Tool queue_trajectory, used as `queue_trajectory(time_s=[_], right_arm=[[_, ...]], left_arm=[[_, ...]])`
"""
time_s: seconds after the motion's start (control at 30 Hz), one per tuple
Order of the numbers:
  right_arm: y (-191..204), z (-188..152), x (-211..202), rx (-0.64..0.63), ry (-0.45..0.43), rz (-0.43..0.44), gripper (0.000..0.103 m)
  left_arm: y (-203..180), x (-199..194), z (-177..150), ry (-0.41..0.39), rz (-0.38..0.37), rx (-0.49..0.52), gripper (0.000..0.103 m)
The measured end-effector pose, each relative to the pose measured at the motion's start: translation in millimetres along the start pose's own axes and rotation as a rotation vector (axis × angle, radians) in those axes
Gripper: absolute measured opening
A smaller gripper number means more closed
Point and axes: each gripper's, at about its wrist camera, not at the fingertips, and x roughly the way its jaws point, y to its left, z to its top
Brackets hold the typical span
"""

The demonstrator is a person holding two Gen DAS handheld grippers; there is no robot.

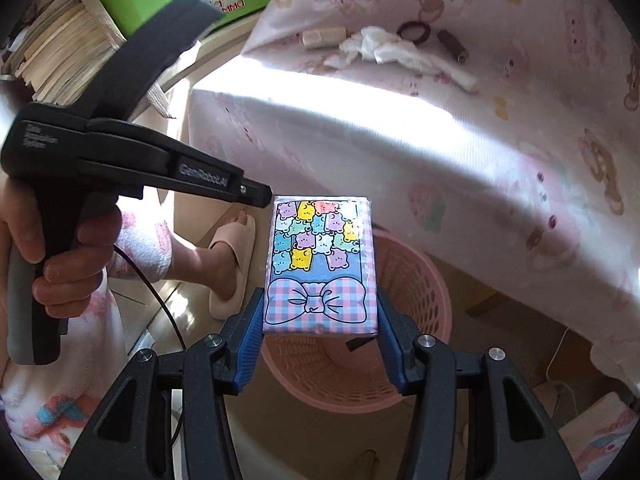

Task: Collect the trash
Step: 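Carry the spoon and tissue pack in both tools over the wastebasket, then open both tools to drop the spoon and tissue pack into the wastebasket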

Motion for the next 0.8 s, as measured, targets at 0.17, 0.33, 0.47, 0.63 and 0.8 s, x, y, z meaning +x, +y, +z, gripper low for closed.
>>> queue_trajectory(time_s=[0.17, 0.33, 0.47, 0.63, 0.8], right_arm=[[-8.2, -7.3, 41.3, 0.008, 0.085, -0.072, 0.054], [-10.9, -14.9, 79.8, -0.026, 0.147, -0.132, 0.054], [-14.9, -25.5, 100.2, -0.021, 0.189, -0.137, 0.054], [-14.5, -32.1, 123.8, -0.030, 0.219, -0.163, 0.054], [-25.2, -42.4, 136.6, 0.017, 0.255, -0.145, 0.054]], left_arm=[[-2.5, 21.1, -5.5, 0.058, 0.022, 0.018, 0.001], [-3.2, 39.1, -8.0, 0.098, 0.074, 0.025, 0.001], [3.1, 50.7, -8.2, 0.136, 0.083, -0.005, 0.001], [7.9, 62.2, -9.6, 0.166, 0.130, -0.004, 0.001], [10.7, 71.4, -11.3, 0.198, 0.141, -0.015, 0.002]])
